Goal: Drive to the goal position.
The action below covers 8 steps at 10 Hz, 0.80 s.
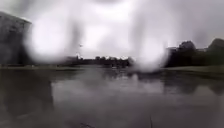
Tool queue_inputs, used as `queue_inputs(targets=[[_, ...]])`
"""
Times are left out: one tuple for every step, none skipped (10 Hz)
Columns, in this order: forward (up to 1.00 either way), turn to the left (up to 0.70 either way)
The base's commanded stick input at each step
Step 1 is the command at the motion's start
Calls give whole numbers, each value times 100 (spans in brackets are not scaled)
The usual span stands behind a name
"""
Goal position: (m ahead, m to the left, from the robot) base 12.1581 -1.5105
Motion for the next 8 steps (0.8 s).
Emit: queue_inputs(targets=[[70, 0], [70, 0], [70, 0], [70, 0], [70, 0], [70, 0], [70, 0], [70, 0]])
